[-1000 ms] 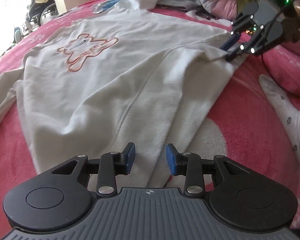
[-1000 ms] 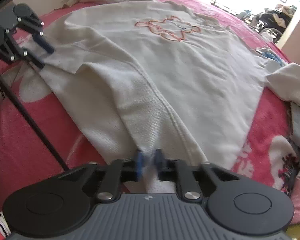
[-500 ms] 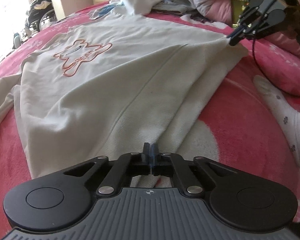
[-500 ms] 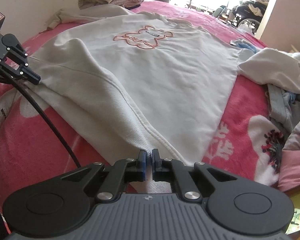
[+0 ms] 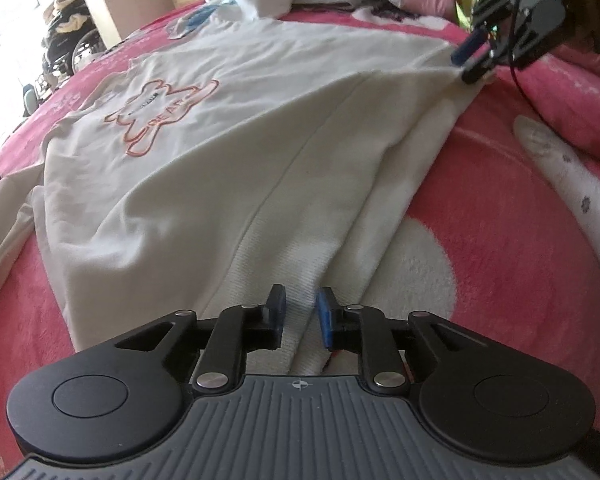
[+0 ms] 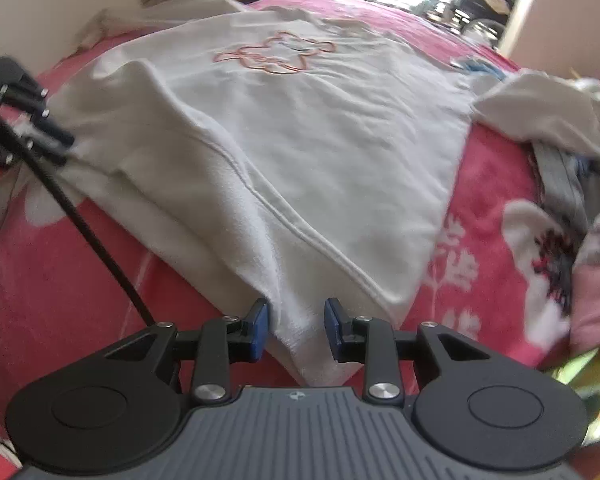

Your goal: Fold clothes

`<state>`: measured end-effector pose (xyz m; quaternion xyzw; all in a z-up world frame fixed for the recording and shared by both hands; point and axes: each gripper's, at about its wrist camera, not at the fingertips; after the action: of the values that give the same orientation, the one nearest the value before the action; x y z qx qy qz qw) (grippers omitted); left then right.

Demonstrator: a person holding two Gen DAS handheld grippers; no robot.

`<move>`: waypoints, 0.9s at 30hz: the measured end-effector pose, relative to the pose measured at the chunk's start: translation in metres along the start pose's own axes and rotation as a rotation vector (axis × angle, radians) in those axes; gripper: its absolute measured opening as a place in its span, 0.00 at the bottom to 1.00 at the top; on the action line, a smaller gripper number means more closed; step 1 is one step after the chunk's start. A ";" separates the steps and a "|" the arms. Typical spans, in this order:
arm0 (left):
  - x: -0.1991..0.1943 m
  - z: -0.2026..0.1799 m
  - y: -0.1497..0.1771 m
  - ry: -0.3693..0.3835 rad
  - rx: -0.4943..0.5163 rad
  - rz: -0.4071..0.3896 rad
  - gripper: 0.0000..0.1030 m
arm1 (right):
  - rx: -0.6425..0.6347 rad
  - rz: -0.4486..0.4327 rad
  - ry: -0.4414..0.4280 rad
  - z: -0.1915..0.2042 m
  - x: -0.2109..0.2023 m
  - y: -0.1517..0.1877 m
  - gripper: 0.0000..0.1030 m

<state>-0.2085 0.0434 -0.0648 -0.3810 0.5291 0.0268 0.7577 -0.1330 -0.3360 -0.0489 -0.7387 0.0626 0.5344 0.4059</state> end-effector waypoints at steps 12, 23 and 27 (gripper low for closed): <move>-0.001 0.004 -0.002 0.016 0.001 -0.024 0.00 | -0.020 -0.032 0.013 0.003 -0.008 0.001 0.08; -0.014 0.005 0.008 0.076 0.057 0.044 0.00 | -0.103 -0.010 0.025 0.011 -0.008 0.005 0.07; -0.006 0.003 0.010 0.065 0.085 0.060 0.00 | -0.163 0.044 0.040 0.016 0.002 0.010 0.10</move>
<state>-0.2136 0.0545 -0.0649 -0.3331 0.5653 0.0144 0.7545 -0.1493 -0.3313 -0.0570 -0.7784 0.0432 0.5315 0.3313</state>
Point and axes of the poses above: each gripper's, at about its wrist camera, not at the fingertips, and x roughly the way its jaws point, z to its left, y to its underside, and after that the axes turned 1 degree about y, right-handed
